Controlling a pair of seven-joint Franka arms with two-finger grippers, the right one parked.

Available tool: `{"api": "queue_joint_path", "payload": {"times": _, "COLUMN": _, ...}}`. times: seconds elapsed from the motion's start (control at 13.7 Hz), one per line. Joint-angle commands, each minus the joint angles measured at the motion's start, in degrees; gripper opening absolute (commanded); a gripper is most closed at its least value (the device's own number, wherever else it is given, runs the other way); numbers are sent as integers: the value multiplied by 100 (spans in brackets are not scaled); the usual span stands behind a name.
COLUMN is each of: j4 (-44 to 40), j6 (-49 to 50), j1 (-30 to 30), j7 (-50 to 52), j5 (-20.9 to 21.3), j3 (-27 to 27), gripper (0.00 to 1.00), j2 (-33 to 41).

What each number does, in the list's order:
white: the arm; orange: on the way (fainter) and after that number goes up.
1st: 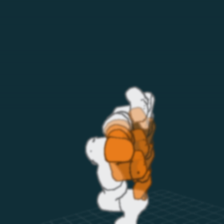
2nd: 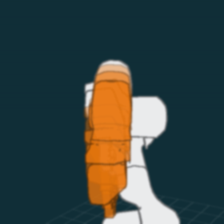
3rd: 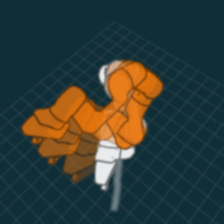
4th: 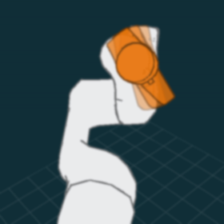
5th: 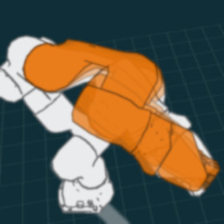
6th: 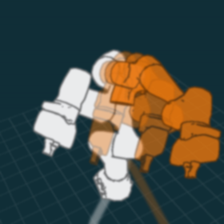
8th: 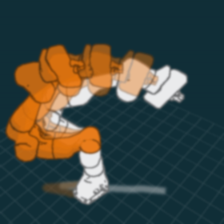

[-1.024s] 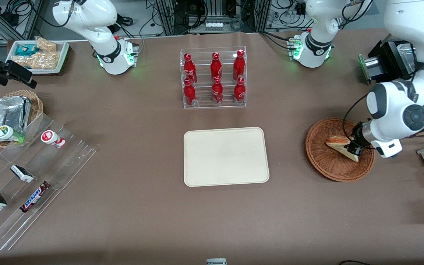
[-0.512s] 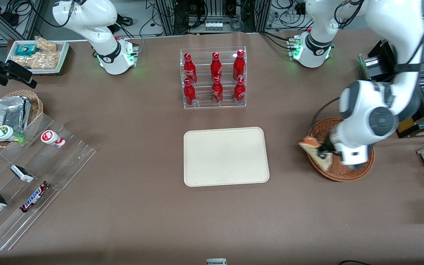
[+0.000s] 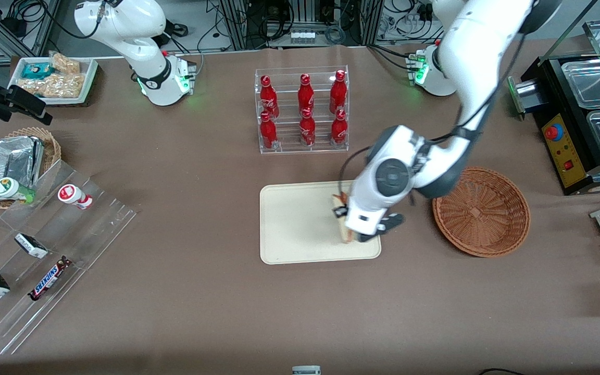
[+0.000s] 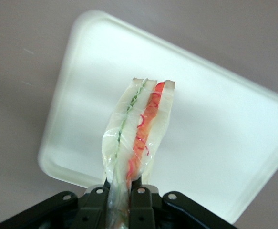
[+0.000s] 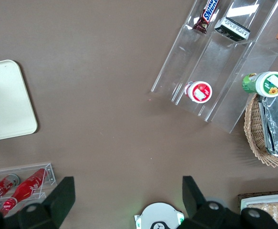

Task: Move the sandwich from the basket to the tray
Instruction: 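Lift the sandwich and carry it with the left gripper over the cream tray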

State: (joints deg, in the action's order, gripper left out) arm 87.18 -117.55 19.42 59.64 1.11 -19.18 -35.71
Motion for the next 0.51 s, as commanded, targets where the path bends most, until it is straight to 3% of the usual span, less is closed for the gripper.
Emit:
{"api": "queue_joint_path", "payload": {"times": 0.0, "j4": -675, "j6": 110, "j1": 517, "j7": 197, "j5": 493, "j3": 64, "gripper": 4, "j2": -533}}
{"api": "queue_joint_path", "payload": {"times": 0.37, "j4": -658, "j6": 110, "j1": 703, "j7": -136, "j5": 583, "j3": 81, "gripper": 5, "j2": -656}}
{"api": "queue_joint_path", "payload": {"times": 0.44, "j4": -632, "j6": 110, "j1": 703, "j7": -163, "j5": 792, "j3": 73, "gripper": 5, "j2": -674}}
